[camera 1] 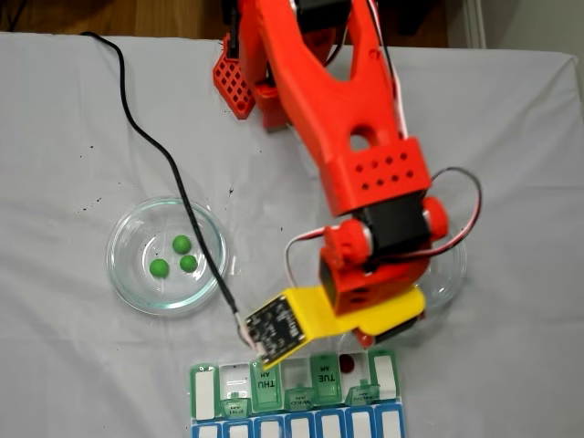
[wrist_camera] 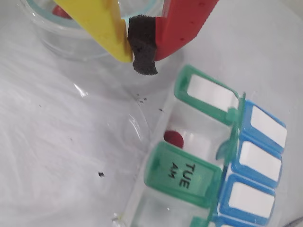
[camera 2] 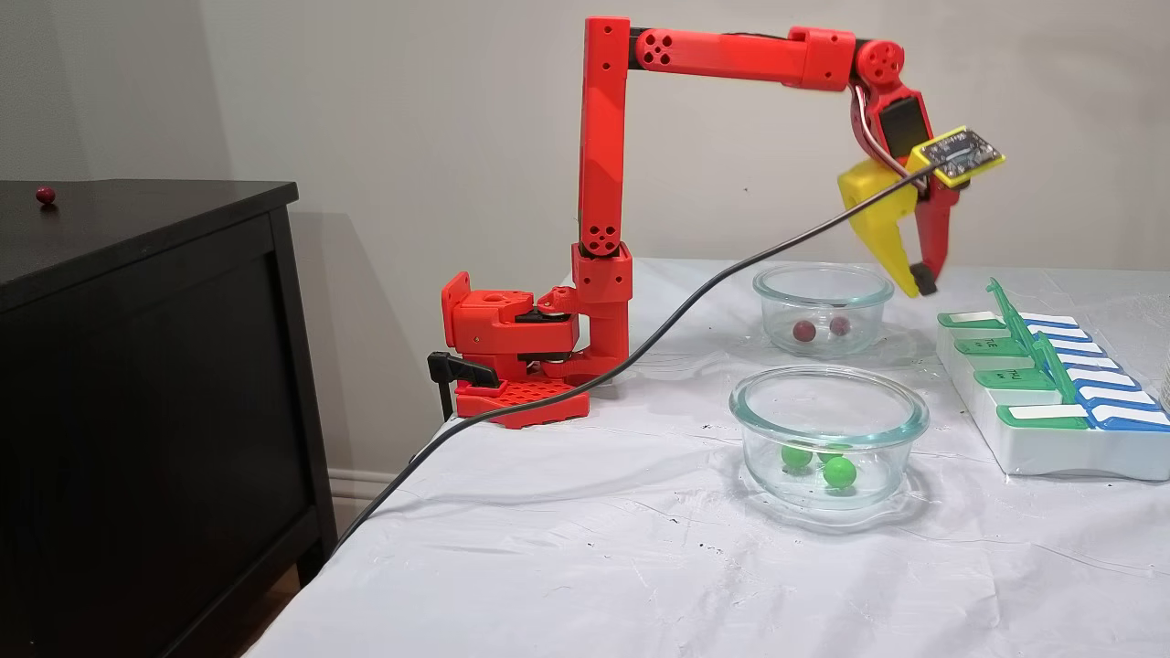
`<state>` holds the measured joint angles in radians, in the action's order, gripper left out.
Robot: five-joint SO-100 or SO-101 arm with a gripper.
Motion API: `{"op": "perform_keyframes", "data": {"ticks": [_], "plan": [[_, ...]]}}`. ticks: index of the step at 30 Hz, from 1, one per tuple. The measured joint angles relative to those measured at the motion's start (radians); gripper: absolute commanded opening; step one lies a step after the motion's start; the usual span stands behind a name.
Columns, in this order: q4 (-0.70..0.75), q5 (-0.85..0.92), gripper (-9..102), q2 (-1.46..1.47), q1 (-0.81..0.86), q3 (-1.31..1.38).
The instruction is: Sort medicines into box.
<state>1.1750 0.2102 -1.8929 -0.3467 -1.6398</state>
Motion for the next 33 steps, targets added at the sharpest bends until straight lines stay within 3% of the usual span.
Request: {"op": "perform_keyframes", "data": {"ticks": [6,22,33], "plan": [[0.135,0.087,0,-0.064,-0.156,0.003],[-0.025,0.584,18,-0.101,-0.242,-0.242],[-0.133,0.653,21,-0.101,-0.241,-0.316]]}}
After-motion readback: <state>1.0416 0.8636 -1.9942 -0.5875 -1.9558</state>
